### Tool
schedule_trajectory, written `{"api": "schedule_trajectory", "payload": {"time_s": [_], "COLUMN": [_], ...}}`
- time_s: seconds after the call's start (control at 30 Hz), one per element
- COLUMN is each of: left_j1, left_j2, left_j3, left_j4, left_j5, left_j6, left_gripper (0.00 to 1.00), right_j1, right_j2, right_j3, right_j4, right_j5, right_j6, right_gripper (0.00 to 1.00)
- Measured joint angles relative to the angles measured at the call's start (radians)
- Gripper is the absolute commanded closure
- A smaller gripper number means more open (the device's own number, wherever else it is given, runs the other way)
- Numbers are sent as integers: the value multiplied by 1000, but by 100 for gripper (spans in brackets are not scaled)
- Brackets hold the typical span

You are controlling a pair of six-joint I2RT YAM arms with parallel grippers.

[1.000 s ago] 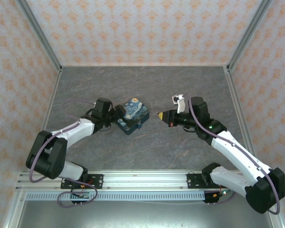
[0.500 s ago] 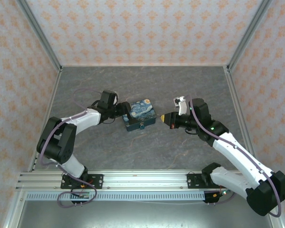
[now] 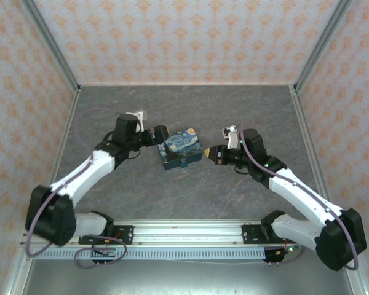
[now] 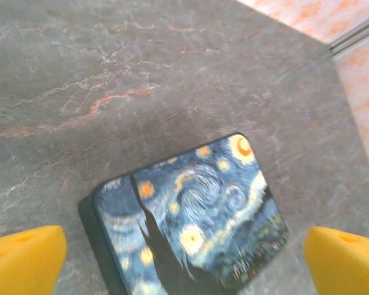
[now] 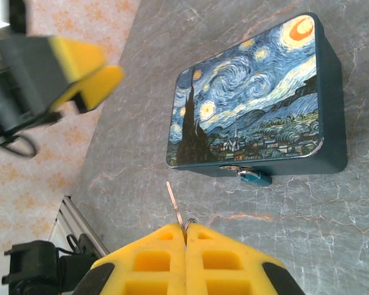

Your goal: Unlock a padlock with a key

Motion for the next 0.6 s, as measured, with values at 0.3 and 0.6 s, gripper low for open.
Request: {"api": "schedule_trajectory", "payload": {"time_s": [0.3, 0.6], "left_j1": [-230, -335], "left_j2": [-309, -229], "left_j3": [-344, -460], "left_j4": [96, 298], "left_j5": [-10, -21], "left_j6": [-128, -251], "left_gripper": [1, 3], "right_j1": [-1, -1], "right_j2": [240, 518], "right_j3": [-3, 52], "right_j4": [294, 491], "right_j5": [-13, -46], "right_j6": [148, 252], "right_gripper": [100, 100]}}
